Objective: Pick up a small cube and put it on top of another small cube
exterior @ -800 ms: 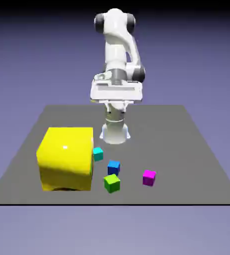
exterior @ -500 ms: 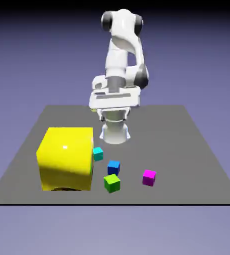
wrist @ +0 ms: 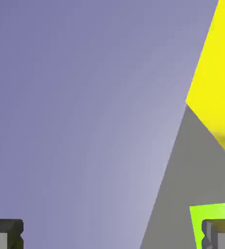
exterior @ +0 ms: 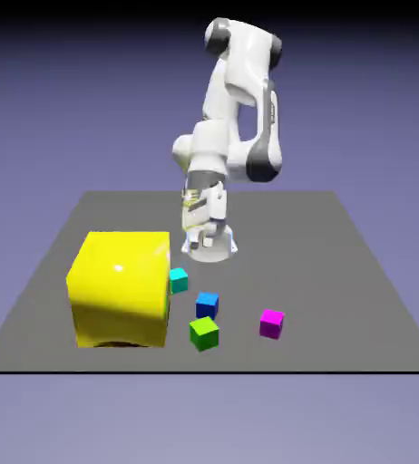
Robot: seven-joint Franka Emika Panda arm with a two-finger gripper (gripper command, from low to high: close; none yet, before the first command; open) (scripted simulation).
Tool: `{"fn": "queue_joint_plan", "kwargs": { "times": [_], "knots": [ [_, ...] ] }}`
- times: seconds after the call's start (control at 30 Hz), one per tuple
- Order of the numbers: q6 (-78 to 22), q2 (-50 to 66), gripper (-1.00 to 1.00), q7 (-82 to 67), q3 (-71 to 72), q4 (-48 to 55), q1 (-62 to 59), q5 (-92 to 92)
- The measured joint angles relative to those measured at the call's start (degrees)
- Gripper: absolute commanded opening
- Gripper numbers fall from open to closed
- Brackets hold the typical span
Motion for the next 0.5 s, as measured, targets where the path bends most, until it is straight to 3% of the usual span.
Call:
{"fn": "queue_joint_plan", "kwargs": {
  "times": [0.5],
  "knots": [
    [0.2, 4.5, 0.0, 23.7, 31.1, 0.8, -25.0, 37.3]
  ]
}}
